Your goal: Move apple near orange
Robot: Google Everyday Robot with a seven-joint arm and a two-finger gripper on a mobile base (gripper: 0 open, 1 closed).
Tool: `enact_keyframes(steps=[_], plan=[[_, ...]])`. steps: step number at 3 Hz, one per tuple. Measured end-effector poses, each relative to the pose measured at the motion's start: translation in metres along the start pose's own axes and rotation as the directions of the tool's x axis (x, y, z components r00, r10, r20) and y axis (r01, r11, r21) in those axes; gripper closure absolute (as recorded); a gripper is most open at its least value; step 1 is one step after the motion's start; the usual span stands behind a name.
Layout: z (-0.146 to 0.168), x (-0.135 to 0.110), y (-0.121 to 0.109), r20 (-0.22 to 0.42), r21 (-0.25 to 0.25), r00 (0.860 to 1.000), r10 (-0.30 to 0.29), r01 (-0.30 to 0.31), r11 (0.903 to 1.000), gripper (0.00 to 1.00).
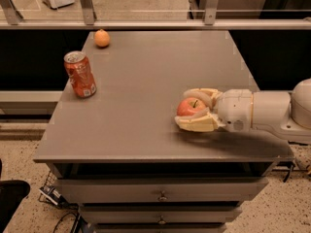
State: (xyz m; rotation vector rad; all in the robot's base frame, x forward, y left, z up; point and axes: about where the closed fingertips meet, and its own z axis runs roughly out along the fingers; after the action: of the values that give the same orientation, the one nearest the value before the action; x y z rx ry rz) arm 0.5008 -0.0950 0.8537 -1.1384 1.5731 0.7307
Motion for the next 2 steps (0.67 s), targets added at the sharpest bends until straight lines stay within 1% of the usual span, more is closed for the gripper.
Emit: enact_keyframes(steps=[1,2], plan=[[0.002,-0.011,-0.002,-0.015,-0.004,0.999,-0.029,0.029,0.9996,1.0],[0.005,-0.053,-0.012,-0.049,-0.021,0.993,-0.111,0.11,0.9937,1.0]])
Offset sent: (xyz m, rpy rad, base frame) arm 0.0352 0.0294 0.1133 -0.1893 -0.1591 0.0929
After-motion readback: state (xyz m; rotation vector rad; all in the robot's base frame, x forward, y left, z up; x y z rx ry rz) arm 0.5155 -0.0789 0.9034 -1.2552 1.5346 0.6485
